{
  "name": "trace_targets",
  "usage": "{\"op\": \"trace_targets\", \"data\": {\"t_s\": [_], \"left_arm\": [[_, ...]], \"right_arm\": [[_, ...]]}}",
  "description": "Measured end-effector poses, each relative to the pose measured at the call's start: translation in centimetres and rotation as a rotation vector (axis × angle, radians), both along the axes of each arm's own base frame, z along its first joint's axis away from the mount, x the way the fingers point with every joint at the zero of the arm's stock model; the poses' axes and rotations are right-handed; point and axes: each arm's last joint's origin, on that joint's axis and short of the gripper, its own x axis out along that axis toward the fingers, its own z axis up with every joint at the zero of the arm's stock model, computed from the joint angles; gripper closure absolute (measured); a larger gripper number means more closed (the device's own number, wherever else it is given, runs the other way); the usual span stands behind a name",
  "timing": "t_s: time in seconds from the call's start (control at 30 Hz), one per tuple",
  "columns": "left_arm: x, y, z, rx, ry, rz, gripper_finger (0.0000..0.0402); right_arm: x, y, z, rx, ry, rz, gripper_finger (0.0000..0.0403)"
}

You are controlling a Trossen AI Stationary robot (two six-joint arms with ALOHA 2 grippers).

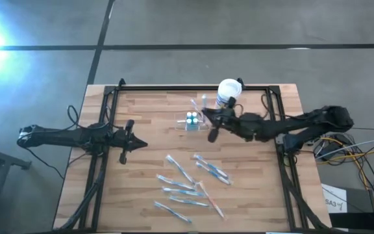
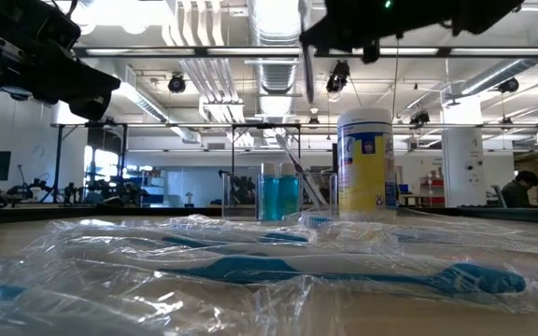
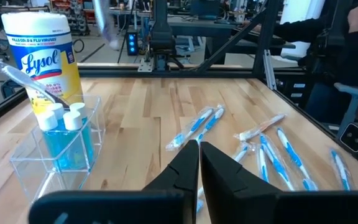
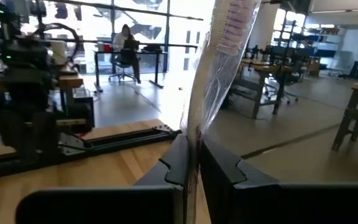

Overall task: Pick & Place toothbrushing station
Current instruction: Put the violet toothbrush into the transparent organizer

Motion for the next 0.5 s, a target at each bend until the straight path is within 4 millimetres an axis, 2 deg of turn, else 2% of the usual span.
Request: {"op": "trace_targets", "data": {"t_s": [0.13, 0.3, 0.5], "left_arm": [[0.0, 0.0, 0.0, 0.0, 0.0, 0.0, 0.0382], [0.0, 0.0, 0.0, 0.0, 0.003, 0.0, 0.0387], [0.0, 0.0, 0.0, 0.0, 0.004, 0.0, 0.0387]], "right_arm": [[1.2, -0.8, -2.1, 0.035, -0.002, -0.038, 0.0383], [2.3, -1.4, -4.4, 0.039, 0.042, -0.167, 0.0383], [2.9, -1.7, -6.3, 0.036, 0.095, -0.237, 0.0383]]}}
